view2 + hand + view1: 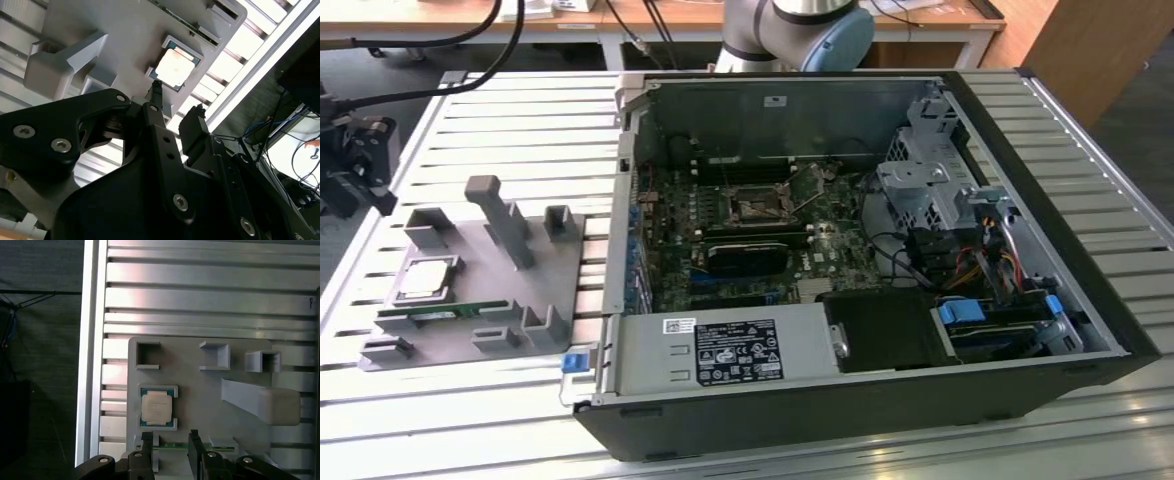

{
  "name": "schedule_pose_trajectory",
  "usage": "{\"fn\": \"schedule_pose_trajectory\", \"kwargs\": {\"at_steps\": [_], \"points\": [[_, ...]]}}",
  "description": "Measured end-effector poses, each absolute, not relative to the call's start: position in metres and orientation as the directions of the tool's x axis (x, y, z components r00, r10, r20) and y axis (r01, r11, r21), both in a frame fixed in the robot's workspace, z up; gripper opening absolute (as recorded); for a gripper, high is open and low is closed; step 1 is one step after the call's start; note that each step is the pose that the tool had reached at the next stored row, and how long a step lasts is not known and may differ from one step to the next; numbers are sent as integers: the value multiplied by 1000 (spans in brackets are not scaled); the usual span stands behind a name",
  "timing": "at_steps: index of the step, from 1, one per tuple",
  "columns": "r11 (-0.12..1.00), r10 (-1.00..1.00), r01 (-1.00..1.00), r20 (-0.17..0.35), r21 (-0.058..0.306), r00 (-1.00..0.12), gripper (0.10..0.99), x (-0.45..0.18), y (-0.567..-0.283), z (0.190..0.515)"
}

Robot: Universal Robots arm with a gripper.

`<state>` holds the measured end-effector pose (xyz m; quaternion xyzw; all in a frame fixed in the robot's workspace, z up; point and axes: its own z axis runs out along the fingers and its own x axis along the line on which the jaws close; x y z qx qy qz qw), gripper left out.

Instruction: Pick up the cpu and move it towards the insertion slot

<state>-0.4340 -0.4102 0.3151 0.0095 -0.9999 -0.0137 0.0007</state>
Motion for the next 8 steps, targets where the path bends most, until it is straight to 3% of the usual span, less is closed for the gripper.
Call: {"fn": "schedule_pose_trajectory", "kwargs": {"at_steps": [5, 8], "points": [[999, -23, -23, 1, 27, -1000, 424, -435, -410, 308], [999, -27, -27, 1, 27, -1000, 541, -435, -411, 303]]}}
